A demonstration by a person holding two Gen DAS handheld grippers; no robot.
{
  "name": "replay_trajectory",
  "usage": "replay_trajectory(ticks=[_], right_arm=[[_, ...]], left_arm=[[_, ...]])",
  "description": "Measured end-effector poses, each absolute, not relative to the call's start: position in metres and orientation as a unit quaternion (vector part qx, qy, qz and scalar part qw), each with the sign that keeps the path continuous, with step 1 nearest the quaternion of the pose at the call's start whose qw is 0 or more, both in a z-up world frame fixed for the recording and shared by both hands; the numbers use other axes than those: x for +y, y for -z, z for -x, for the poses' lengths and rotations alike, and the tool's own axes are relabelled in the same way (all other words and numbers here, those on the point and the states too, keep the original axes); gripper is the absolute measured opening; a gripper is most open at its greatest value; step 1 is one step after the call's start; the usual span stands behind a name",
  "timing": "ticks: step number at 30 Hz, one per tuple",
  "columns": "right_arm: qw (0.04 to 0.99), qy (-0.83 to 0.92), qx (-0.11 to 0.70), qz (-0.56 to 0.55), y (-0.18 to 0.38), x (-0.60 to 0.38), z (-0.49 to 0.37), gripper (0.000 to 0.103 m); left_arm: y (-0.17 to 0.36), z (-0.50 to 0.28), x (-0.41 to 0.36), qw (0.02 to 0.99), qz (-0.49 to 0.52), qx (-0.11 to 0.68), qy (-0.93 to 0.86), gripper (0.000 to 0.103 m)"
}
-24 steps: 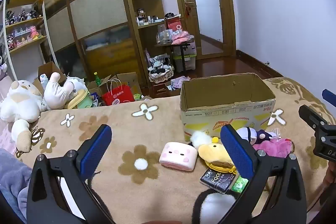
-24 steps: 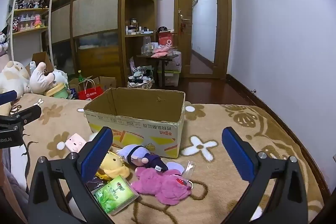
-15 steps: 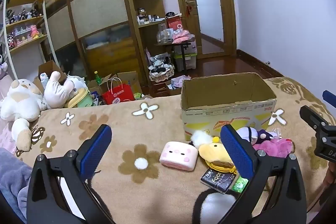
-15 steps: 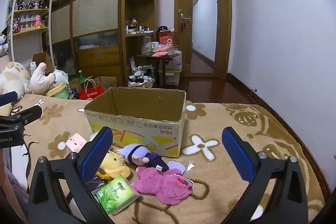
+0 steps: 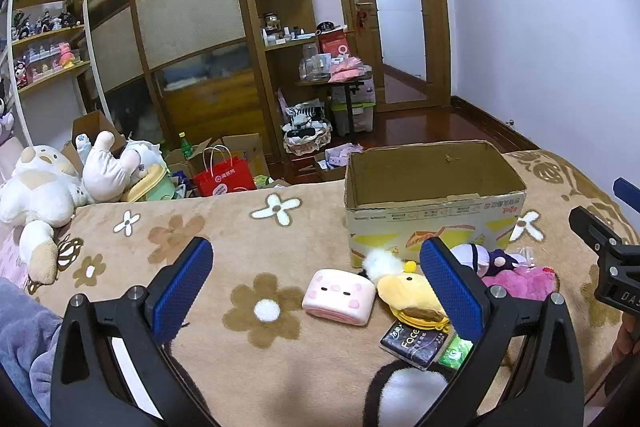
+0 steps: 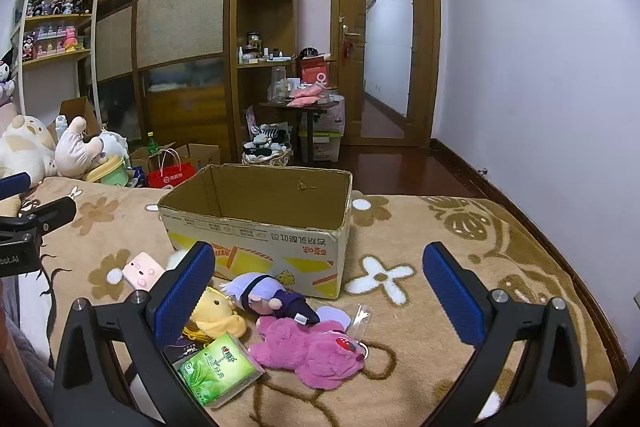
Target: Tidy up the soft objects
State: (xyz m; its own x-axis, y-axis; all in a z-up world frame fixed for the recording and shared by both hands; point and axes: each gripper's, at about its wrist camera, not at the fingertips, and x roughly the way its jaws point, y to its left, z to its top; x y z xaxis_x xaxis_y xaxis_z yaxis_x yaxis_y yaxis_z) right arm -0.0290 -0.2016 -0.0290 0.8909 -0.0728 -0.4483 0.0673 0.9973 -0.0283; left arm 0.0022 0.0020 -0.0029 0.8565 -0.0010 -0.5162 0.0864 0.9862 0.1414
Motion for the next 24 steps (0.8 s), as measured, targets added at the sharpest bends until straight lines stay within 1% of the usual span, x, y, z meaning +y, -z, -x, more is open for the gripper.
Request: replay_trajectory(ticks=[24], right_arm=[[0.972,0.033,0.235,0.0,0.0298,-0.2025,0.0286,0.103]], left_arm=[[0.003,-0.0023,0.0021,0.96,-0.081,0.268,0.022,0.102]])
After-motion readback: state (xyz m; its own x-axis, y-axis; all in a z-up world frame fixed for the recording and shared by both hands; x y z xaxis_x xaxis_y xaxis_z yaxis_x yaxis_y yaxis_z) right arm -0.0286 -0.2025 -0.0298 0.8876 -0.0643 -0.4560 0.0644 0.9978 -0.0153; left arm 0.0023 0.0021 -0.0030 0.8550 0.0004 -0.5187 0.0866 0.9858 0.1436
